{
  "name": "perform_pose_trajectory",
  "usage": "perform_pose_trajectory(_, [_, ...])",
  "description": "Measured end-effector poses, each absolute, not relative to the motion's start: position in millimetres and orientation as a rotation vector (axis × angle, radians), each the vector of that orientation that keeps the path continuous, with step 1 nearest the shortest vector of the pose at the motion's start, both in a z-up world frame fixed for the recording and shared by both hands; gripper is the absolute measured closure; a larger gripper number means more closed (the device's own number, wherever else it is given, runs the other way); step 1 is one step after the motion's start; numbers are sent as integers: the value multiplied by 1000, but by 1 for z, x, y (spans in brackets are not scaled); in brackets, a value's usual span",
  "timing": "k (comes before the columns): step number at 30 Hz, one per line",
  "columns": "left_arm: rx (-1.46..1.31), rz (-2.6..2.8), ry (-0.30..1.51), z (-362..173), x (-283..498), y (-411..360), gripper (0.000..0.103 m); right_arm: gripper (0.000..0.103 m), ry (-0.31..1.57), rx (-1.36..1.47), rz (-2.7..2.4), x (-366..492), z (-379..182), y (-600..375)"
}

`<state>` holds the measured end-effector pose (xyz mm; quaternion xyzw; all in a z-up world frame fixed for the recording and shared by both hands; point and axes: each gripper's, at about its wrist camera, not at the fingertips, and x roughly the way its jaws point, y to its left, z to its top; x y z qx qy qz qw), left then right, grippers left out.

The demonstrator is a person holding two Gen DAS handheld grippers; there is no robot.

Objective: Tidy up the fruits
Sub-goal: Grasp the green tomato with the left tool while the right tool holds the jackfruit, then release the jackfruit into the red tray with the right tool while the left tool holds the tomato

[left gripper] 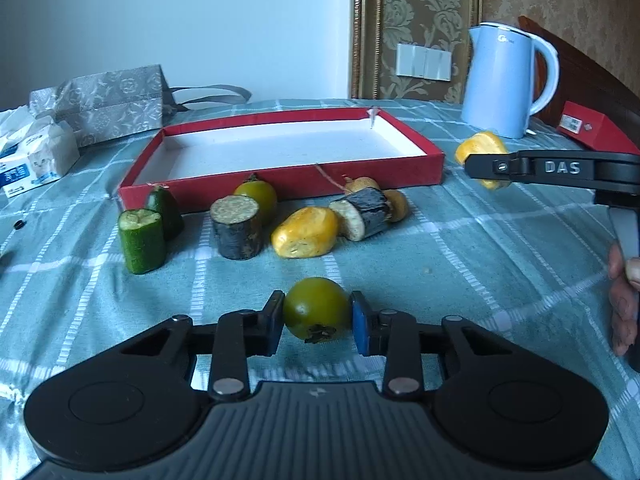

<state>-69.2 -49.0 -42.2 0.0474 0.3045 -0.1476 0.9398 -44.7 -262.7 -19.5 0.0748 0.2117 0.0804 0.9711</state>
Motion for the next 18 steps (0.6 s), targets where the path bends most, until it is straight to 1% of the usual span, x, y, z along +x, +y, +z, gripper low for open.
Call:
perform_pose_trajectory(6, [60,-172,605,-34,-65,-28,70,76,398,163,164,-48,-16,-265])
perform_pose_trajectory(10, [81,-28,542,-27,-60,-11,70,76,370,149,159,-50,-13,-262])
perform_pose_trajectory(18, [15,107,465,-24,-37,27,70,76,341,93,148,-49,-6,-243])
